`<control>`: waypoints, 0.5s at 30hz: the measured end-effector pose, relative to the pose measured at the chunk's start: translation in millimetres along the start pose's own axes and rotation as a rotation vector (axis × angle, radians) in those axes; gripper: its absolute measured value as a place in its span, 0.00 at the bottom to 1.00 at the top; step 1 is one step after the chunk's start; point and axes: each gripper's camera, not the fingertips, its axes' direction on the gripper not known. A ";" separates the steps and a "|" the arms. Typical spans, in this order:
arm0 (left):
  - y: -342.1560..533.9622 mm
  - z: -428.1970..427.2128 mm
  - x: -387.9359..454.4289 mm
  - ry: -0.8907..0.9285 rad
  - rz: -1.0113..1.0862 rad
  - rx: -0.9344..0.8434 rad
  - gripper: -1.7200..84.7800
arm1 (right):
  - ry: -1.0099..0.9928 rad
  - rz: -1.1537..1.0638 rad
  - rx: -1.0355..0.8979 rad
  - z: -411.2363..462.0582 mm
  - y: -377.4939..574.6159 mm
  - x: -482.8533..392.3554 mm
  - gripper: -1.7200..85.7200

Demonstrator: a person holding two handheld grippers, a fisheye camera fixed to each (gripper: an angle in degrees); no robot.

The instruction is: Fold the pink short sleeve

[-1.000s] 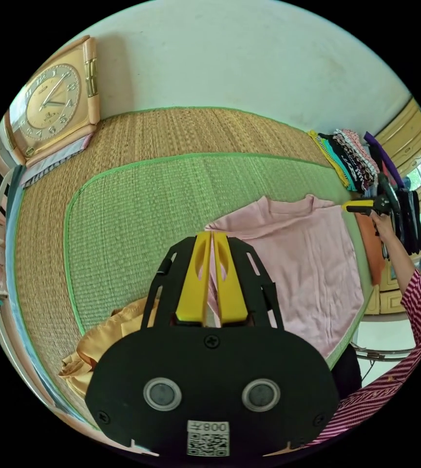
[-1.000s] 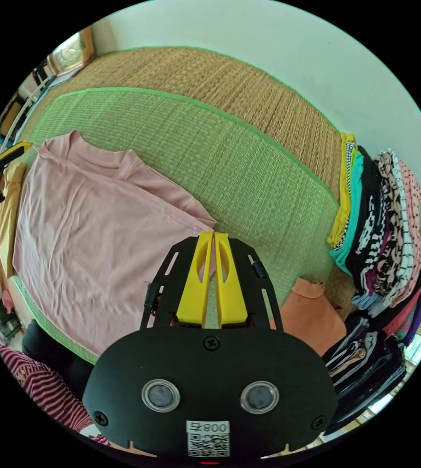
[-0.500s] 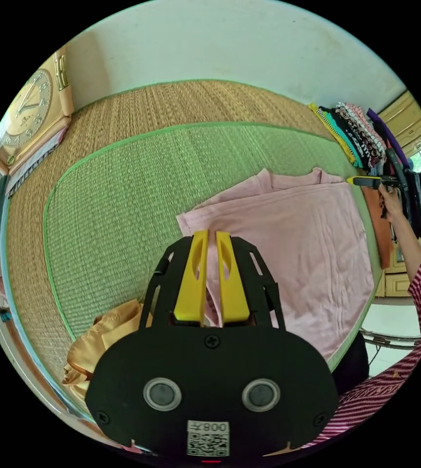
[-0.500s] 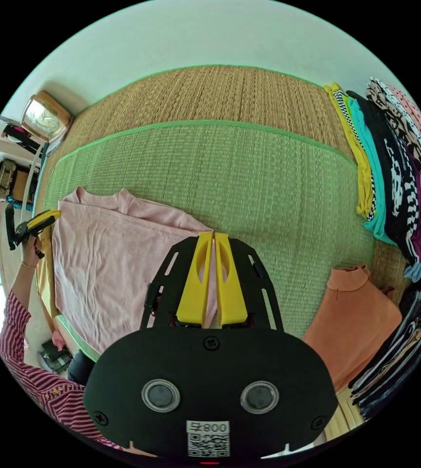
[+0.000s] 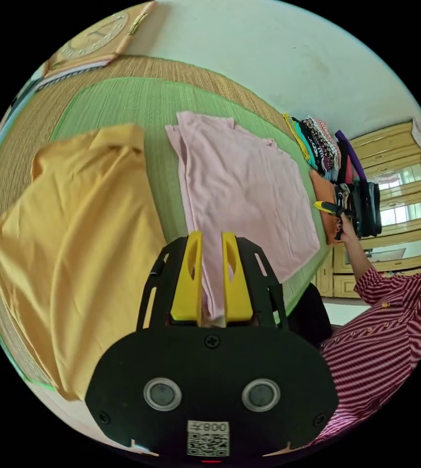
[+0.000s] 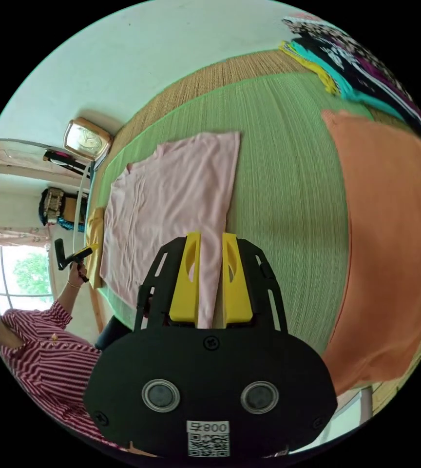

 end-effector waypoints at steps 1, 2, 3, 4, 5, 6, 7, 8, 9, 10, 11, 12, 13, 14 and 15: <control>10.2 2.3 0.5 0.017 -0.023 -0.013 0.11 | -0.022 0.024 -0.008 0.5 30.4 5.2 0.11; 18.0 5.8 1.5 0.027 -0.044 -0.025 0.11 | -0.030 0.037 -0.014 1.2 45.3 7.4 0.11; 21.0 8.0 2.1 0.029 -0.051 -0.032 0.11 | -0.038 0.059 -0.028 3.1 73.1 10.5 0.11; 25.7 12.5 3.7 0.023 -0.059 -0.040 0.12 | -0.045 0.084 -0.035 5.3 98.7 12.7 0.12; 28.7 18.2 4.7 0.016 -0.076 -0.047 0.12 | -0.053 0.093 -0.039 6.9 110.3 13.3 0.12; 29.6 21.7 5.1 0.024 -0.083 -0.051 0.12 | -0.068 0.104 -0.050 11.0 131.0 13.5 0.12; 30.3 30.2 6.0 0.049 -0.088 -0.068 0.12 | -0.068 0.119 -0.058 15.7 148.8 12.8 0.12; 30.2 39.5 7.8 0.027 -0.091 -0.096 0.11 | -0.070 0.125 -0.062 18.0 156.7 11.8 0.12; 30.2 44.0 9.0 -0.001 -0.094 -0.111 0.11 | -0.075 0.129 -0.064 22.2 170.0 8.6 0.12; 30.6 51.3 12.1 -0.039 -0.092 -0.121 0.09 | -0.051 0.132 -0.071 27.3 181.1 4.3 0.12; 31.0 56.8 15.4 -0.045 -0.087 -0.121 0.07 | -0.038 0.136 -0.075 30.1 185.8 2.2 0.12; 31.2 59.6 16.9 -0.047 -0.085 -0.125 0.07 | -0.043 0.136 -0.080 35.4 193.9 -2.5 0.12; 32.2 65.1 19.6 -0.053 -0.089 -0.132 0.06 | -0.060 0.132 -0.083 40.5 201.0 -7.6 0.12; 34.0 69.6 22.1 -0.048 -0.099 -0.125 0.06 | -0.056 0.132 -0.086 43.4 204.4 -10.3 0.12; 35.0 71.2 23.5 -0.044 -0.104 -0.119 0.05 | -0.032 0.140 -0.096 49.7 211.4 -15.3 0.12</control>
